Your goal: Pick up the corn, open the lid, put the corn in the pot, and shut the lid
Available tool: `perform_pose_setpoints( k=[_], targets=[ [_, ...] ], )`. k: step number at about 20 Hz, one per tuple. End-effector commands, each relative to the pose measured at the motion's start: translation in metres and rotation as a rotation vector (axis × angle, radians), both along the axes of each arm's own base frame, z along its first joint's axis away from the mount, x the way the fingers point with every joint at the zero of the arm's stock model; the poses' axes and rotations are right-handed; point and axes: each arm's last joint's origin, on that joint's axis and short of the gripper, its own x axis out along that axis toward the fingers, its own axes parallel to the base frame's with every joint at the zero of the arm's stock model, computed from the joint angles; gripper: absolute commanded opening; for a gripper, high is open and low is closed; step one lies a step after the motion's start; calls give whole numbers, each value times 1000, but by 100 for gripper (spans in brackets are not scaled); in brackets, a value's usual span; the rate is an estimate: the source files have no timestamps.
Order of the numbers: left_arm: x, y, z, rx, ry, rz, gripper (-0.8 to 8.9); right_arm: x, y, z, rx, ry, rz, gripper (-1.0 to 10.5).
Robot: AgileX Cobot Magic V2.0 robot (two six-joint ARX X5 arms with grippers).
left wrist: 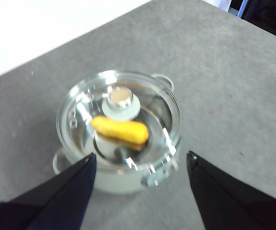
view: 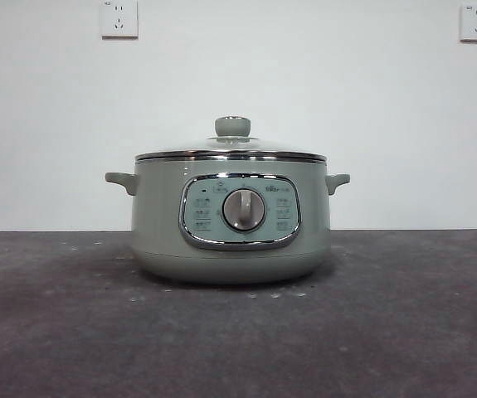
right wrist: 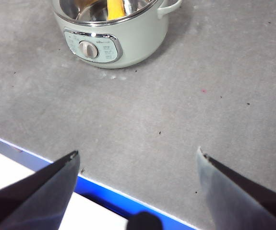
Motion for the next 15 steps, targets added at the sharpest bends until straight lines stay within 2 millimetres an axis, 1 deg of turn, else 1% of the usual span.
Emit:
perform_pose_setpoints(
  k=[1, 3, 6, 7, 8, 9, 10, 11, 15],
  targets=[
    [-12, 6, 1, 0, 27, 7, 318, -1, -1, -3, -14, 27, -8, 409],
    [-19, 10, 0, 12, 49, 8, 318, -1, -1, -3, -14, 27, -8, 409],
    [-20, 10, -3, 30, 85, 8, 310, -1, -1, -3, -14, 27, -8, 404],
    [-20, 10, -4, 34, 94, 8, 307, -1, -1, -3, -14, 28, -8, 368],
    [-20, 10, -5, 38, 101, 7, 248, -1, -1, -3, -14, 27, -8, 266],
    [-20, 10, -5, 40, 104, 7, 147, -1, -1, -3, -14, 28, -8, 144],
    [-20, 10, -5, 39, 103, 7, 11, -1, -1, -3, -15, 27, -8, 4],
    [-20, 10, -5, 41, 102, 5, -6, -1, -1, -3, -14, 28, -8, -11],
    [-20, 10, -5, 41, 99, 6, -5, -1, -1, -3, 11, 41, -36, 3]
  ],
)
